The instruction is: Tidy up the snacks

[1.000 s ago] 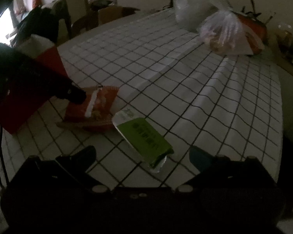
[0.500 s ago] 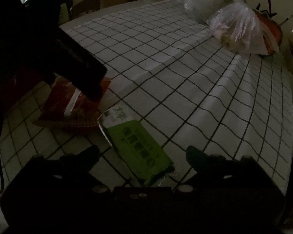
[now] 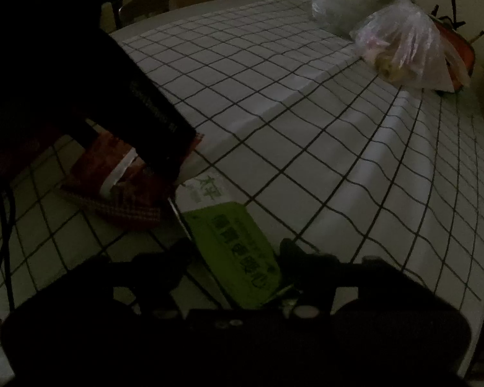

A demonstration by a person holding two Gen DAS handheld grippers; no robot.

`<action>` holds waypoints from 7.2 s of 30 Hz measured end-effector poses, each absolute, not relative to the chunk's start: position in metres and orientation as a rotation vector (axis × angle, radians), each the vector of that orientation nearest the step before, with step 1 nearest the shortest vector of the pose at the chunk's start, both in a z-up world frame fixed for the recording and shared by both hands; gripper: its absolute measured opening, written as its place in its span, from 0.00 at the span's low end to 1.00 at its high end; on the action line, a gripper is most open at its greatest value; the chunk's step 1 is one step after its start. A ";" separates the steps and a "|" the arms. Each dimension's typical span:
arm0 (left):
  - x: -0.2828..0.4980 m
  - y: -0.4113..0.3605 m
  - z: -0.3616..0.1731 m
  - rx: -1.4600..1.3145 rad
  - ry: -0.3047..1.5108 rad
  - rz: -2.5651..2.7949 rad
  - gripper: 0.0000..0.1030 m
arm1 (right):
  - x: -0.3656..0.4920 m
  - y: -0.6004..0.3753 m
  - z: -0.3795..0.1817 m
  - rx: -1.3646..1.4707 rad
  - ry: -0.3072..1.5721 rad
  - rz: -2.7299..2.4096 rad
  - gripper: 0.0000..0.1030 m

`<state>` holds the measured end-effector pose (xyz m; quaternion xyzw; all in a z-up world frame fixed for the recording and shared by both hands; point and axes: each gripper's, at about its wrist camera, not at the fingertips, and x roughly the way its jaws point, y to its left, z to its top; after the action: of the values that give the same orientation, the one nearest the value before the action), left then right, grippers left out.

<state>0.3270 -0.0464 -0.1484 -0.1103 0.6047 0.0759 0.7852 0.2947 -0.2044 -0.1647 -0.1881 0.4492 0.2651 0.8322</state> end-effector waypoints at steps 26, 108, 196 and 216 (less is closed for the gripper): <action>0.228 -0.033 -0.109 -0.164 1.176 0.035 0.71 | 0.214 -0.218 -0.136 -0.093 0.935 0.329 0.39; 0.211 0.272 -0.089 -0.085 1.186 0.099 0.72 | 0.179 0.110 -0.114 -0.310 0.893 0.371 0.40; 0.033 0.200 0.004 -0.098 0.766 -0.013 0.90 | 0.060 -0.010 -0.019 0.050 0.604 0.364 1.00; 0.039 0.189 0.004 -0.078 0.780 -0.021 0.90 | 0.058 -0.021 -0.020 0.080 0.615 0.327 1.00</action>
<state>0.0393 0.1891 0.0039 -0.0381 0.3800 -0.0104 0.9241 0.0583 -0.0208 -0.0196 0.0394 0.3013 0.1601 0.9392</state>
